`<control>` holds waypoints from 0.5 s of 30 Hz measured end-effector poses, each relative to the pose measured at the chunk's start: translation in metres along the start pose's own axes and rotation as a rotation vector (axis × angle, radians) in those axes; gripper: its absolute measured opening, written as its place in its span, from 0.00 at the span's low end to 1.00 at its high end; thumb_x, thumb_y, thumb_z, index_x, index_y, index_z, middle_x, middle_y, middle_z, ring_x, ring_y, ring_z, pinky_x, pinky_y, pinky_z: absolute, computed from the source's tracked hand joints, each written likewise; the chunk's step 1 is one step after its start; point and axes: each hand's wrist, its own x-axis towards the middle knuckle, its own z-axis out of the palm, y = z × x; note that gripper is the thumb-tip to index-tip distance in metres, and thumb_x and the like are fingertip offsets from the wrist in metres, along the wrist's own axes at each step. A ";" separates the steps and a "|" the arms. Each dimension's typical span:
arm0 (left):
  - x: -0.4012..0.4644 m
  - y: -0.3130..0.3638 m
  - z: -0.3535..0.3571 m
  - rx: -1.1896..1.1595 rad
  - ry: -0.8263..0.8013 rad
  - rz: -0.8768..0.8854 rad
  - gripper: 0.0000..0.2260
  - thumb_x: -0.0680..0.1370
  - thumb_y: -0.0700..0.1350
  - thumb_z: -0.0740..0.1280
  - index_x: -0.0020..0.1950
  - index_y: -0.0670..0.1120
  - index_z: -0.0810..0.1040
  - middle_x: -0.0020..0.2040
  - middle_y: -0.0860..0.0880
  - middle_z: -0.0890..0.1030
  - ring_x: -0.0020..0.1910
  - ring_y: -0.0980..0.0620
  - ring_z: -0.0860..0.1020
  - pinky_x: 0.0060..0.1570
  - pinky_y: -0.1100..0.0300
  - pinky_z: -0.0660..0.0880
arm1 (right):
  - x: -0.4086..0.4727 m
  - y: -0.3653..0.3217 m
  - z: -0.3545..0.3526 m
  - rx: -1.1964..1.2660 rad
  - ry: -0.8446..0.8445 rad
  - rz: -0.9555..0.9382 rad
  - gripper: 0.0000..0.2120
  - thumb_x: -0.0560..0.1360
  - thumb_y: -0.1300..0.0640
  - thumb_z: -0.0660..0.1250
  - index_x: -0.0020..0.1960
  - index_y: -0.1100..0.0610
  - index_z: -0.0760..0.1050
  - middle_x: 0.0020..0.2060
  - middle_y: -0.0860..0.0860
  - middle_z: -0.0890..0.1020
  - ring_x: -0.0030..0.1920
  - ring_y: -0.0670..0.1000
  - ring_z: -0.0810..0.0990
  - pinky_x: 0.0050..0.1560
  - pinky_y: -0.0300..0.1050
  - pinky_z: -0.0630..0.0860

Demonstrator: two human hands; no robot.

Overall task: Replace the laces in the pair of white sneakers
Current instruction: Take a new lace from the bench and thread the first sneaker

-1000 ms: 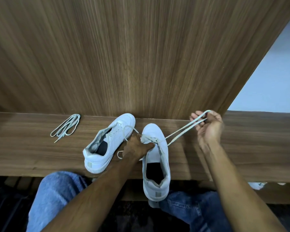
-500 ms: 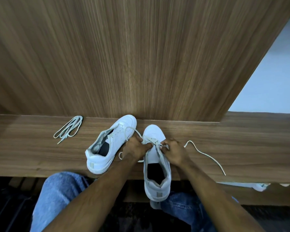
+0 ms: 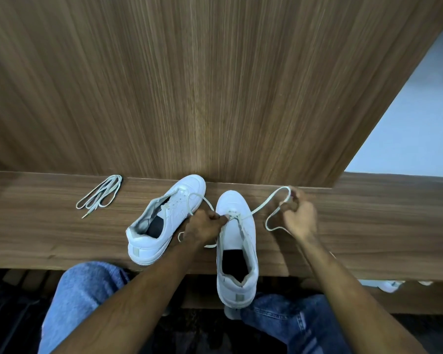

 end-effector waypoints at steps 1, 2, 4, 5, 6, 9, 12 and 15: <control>0.000 -0.002 0.000 -0.013 -0.004 0.021 0.20 0.75 0.55 0.68 0.27 0.47 0.76 0.31 0.42 0.76 0.40 0.44 0.80 0.48 0.52 0.76 | -0.004 0.006 0.005 -0.122 -0.054 -0.070 0.21 0.72 0.62 0.68 0.64 0.53 0.74 0.59 0.56 0.78 0.58 0.59 0.77 0.61 0.53 0.73; 0.000 -0.003 -0.002 -0.012 -0.013 0.052 0.20 0.77 0.52 0.67 0.26 0.47 0.74 0.29 0.42 0.75 0.39 0.43 0.80 0.49 0.51 0.76 | -0.009 0.009 0.010 -0.198 -0.102 -0.150 0.25 0.71 0.61 0.68 0.68 0.52 0.71 0.62 0.55 0.75 0.62 0.59 0.74 0.63 0.55 0.72; -0.001 -0.006 -0.005 0.030 -0.067 0.122 0.12 0.78 0.46 0.67 0.35 0.47 0.81 0.35 0.45 0.81 0.39 0.49 0.80 0.50 0.52 0.77 | -0.018 0.009 0.021 -0.330 -0.204 -0.282 0.29 0.71 0.59 0.67 0.72 0.49 0.67 0.67 0.53 0.70 0.66 0.58 0.71 0.65 0.56 0.70; -0.002 -0.007 -0.007 0.070 -0.092 0.156 0.07 0.77 0.43 0.68 0.42 0.44 0.84 0.40 0.45 0.84 0.42 0.52 0.80 0.51 0.55 0.77 | -0.022 0.006 0.025 -0.401 -0.244 -0.323 0.32 0.71 0.59 0.66 0.73 0.49 0.64 0.70 0.52 0.68 0.68 0.57 0.69 0.67 0.56 0.67; -0.003 -0.006 -0.008 0.115 -0.100 0.193 0.05 0.76 0.41 0.68 0.46 0.43 0.84 0.44 0.46 0.85 0.44 0.53 0.81 0.52 0.57 0.77 | -0.026 0.002 0.029 -0.449 -0.262 -0.357 0.34 0.71 0.60 0.65 0.75 0.49 0.60 0.73 0.52 0.65 0.70 0.57 0.67 0.69 0.56 0.64; -0.003 -0.001 -0.009 0.256 -0.079 0.242 0.05 0.76 0.44 0.68 0.45 0.48 0.84 0.43 0.51 0.85 0.44 0.53 0.82 0.49 0.56 0.78 | -0.030 -0.008 0.038 -0.567 -0.176 -0.517 0.36 0.71 0.61 0.64 0.77 0.49 0.58 0.75 0.56 0.60 0.74 0.58 0.61 0.71 0.60 0.60; -0.001 0.006 -0.011 0.353 -0.058 0.251 0.05 0.76 0.46 0.66 0.43 0.50 0.81 0.43 0.52 0.84 0.45 0.51 0.81 0.47 0.55 0.78 | -0.024 -0.012 0.043 -0.773 -0.305 -0.573 0.20 0.77 0.53 0.62 0.69 0.49 0.71 0.73 0.52 0.65 0.76 0.54 0.55 0.74 0.63 0.49; -0.002 0.008 -0.012 0.456 -0.030 0.274 0.05 0.77 0.47 0.64 0.43 0.51 0.79 0.46 0.51 0.83 0.47 0.49 0.80 0.45 0.56 0.76 | -0.023 -0.012 0.045 -0.844 -0.386 -0.522 0.13 0.80 0.49 0.58 0.58 0.49 0.78 0.61 0.48 0.79 0.71 0.49 0.65 0.74 0.62 0.43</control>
